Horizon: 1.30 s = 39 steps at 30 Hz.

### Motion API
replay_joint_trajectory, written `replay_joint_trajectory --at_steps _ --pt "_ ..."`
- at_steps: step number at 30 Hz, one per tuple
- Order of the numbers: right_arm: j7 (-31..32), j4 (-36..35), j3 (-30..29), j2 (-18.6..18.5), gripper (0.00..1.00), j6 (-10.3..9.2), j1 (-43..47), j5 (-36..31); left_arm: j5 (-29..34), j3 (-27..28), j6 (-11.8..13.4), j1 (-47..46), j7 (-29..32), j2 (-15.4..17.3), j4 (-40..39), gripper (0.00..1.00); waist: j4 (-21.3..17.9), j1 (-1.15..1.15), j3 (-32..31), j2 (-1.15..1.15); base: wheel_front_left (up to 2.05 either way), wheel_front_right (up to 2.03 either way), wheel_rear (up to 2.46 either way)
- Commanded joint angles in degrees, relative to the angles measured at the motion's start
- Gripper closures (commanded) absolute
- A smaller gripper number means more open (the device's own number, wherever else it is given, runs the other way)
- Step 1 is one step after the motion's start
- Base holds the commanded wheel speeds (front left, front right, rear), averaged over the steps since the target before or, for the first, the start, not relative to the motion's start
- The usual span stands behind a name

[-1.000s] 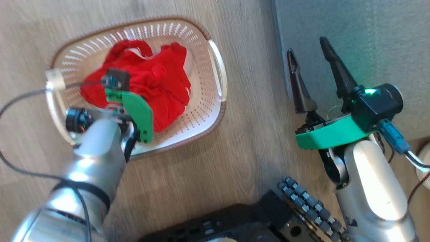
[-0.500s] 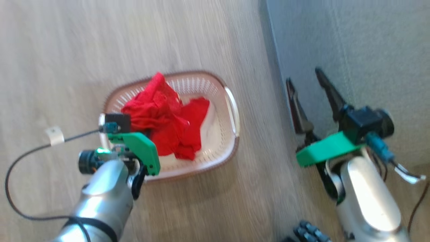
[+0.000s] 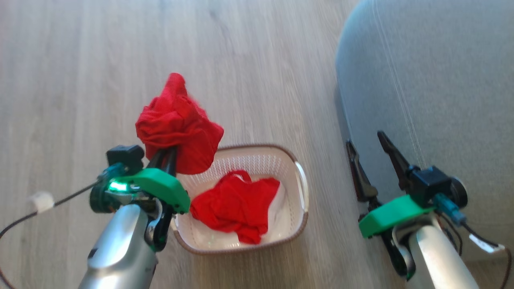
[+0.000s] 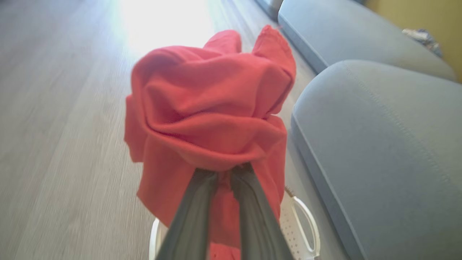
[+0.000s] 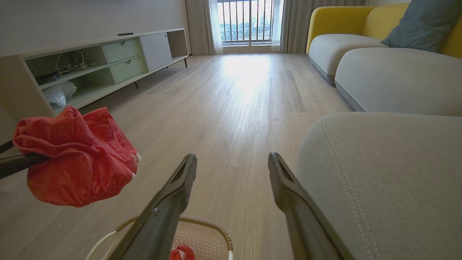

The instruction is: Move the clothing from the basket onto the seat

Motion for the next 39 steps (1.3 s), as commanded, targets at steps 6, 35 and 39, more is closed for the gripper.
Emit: replay_joint_trajectory --at_steps 6,35,39 --pt "-0.5 -1.5 2.0 -0.5 0.0 -0.01 2.6 0.8 5.4 10.9 -3.2 5.1 -0.8 -0.4 -16.5 1.0 2.7 0.01 -7.4 0.0 0.0 0.0 0.0" --pt "-0.5 -3.8 1.6 -1.3 0.0 -0.01 7.2 1.4 4.2 -3.7 -8.1 12.7 -0.8 -1.3 -46.0 1.0 3.7 0.01 -12.6 0.0 0.0 0.0 0.0" --pt "-0.5 -4.2 1.7 -1.5 0.0 -0.01 7.2 1.4 3.6 -7.1 -8.1 13.7 -0.8 -1.3 -43.4 1.0 3.8 0.01 -12.8 0.0 0.0 0.0 0.0"
